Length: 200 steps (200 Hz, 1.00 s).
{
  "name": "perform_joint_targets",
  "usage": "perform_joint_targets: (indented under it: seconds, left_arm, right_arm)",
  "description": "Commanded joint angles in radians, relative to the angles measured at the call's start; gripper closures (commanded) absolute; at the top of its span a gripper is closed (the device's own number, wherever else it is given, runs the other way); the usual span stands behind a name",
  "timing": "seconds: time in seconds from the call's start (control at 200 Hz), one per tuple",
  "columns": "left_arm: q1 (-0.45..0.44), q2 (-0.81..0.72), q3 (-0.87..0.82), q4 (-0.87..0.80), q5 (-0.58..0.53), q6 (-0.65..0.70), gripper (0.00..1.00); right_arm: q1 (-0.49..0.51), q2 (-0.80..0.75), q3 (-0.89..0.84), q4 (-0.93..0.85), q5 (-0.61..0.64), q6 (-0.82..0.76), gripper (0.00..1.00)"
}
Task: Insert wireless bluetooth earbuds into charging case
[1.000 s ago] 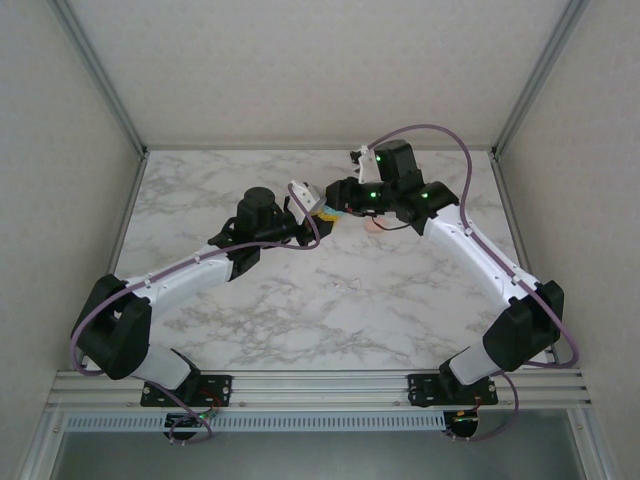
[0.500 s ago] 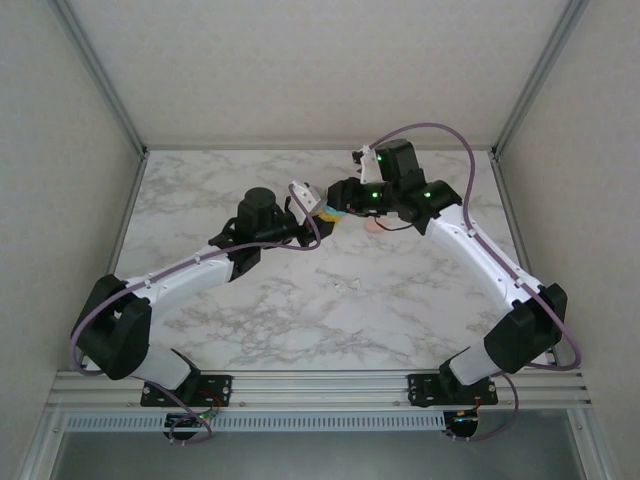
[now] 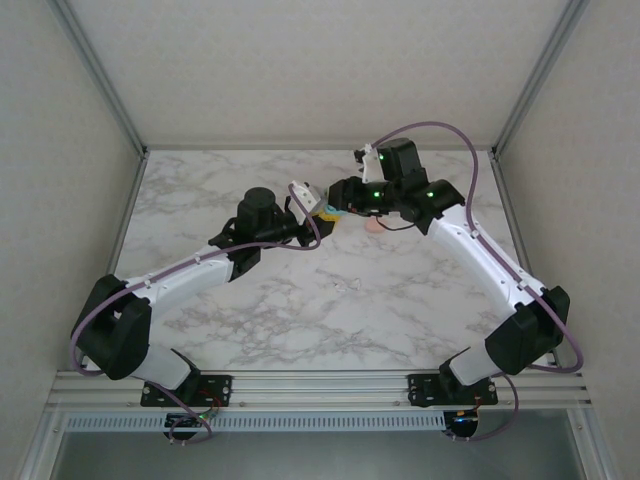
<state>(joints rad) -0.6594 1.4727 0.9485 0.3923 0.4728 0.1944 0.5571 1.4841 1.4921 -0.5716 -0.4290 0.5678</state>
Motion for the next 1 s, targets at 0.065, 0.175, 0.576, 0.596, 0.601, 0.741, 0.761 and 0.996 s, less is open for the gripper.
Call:
perform_joint_targets:
  seconds: [0.065, 0.175, 0.576, 0.596, 0.601, 0.741, 0.761, 0.996]
  left_arm:
    - [-0.005, -0.04, 0.015, 0.033, 0.0, 0.017, 0.77]
    - [-0.005, -0.043, 0.015, 0.024, 0.0, 0.023, 0.77]
    - [-0.011, -0.097, 0.013, -0.06, 0.081, 0.09, 0.76]
    - [-0.011, -0.1, 0.014, -0.068, 0.085, 0.095, 0.77]
    - [-0.011, -0.101, 0.014, -0.071, 0.086, 0.096, 0.76]
    - [-0.016, -0.115, 0.025, -0.118, 0.096, 0.124, 0.77]
    - [-0.016, -0.116, 0.026, -0.119, 0.096, 0.123, 0.76]
    - [-0.016, -0.112, 0.028, -0.07, 0.085, 0.081, 0.76]
  right_arm:
    - [0.001, -0.054, 0.036, -0.008, 0.02, -0.02, 0.65]
    - [0.001, -0.076, 0.035, -0.009, 0.022, -0.033, 0.65]
    - [-0.064, -0.091, 0.09, -0.076, 0.16, -0.076, 0.6]
    - [-0.069, -0.079, 0.1, -0.078, 0.147, -0.076, 0.6]
    - [-0.069, -0.077, 0.102, -0.078, 0.142, -0.076, 0.59]
    - [-0.082, 0.005, 0.176, -0.094, 0.051, -0.075, 0.57]
    - [-0.082, 0.013, 0.183, -0.094, 0.04, -0.077, 0.56]
    - [-0.082, 0.09, 0.218, -0.147, -0.071, -0.106, 0.52]
